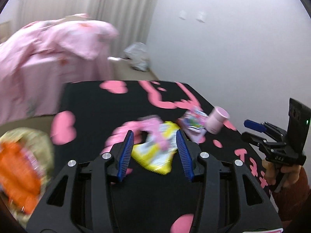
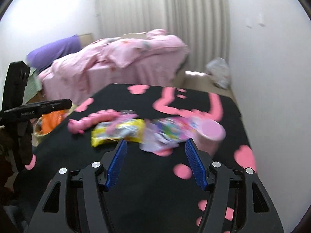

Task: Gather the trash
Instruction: 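Move both grippers back to the table and grasp the Kleenex pack with the left gripper, then lift the pink Kleenex tissue pack with the left gripper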

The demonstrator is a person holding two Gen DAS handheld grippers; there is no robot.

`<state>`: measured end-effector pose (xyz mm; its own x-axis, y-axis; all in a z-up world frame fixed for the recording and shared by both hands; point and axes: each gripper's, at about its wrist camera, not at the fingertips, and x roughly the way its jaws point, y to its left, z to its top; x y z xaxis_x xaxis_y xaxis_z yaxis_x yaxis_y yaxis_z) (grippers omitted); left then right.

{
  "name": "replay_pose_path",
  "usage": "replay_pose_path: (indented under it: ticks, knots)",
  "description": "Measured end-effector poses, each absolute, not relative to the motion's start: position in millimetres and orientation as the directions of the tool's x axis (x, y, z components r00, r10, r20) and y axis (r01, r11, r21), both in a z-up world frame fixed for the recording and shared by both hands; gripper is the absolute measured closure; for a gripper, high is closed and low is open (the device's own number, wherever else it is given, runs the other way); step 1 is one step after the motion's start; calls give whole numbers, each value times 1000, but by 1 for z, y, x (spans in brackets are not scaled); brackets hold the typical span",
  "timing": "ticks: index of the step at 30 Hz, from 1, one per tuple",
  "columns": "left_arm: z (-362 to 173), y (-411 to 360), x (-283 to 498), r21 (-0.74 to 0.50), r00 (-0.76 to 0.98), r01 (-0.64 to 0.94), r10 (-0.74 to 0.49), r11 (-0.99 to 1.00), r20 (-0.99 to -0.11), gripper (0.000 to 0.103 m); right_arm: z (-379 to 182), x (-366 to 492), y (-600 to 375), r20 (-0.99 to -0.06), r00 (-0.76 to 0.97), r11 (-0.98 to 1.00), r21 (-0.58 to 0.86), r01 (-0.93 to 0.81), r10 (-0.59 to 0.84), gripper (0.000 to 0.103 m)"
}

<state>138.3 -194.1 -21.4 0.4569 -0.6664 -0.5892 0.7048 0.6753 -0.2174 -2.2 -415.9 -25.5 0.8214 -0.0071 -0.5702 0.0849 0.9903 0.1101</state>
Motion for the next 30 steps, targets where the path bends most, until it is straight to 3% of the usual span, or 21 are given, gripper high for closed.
replay_pose_path:
  ticks: [7, 13, 17, 18, 19, 22, 30]
  knots:
    - [-48, -316, 162, -144, 325, 803, -628, 578, -707, 60, -48, -32, -467, -584, 806, 953, 181, 241, -93, 43]
    - [-79, -387, 189, -136, 271, 797, -550, 589, -790, 60, -67, -43, -491, -639, 766, 917, 261, 300, -69, 43]
    - [-99, -397, 195, -129, 252, 771, -486, 623, -837, 60, -71, -48, -487, -648, 759, 931, 232, 283, -69, 43]
    - [-99, -395, 192, -129, 257, 772, -491, 622, -832, 63, -72, -49, -486, -649, 757, 934, 224, 278, -70, 43]
    - [-99, -391, 183, -121, 255, 786, -495, 607, -831, 73, -73, -50, -486, -650, 757, 935, 222, 276, -69, 43]
    - [-98, -381, 159, -68, 262, 823, -483, 565, -835, 79, -78, -49, -487, -653, 755, 931, 234, 281, -64, 43]
    - [-90, -331, 113, -100, 247, 799, -476, 592, -844, 84, -75, -37, -461, -658, 752, 956, 202, 213, -28, 43]
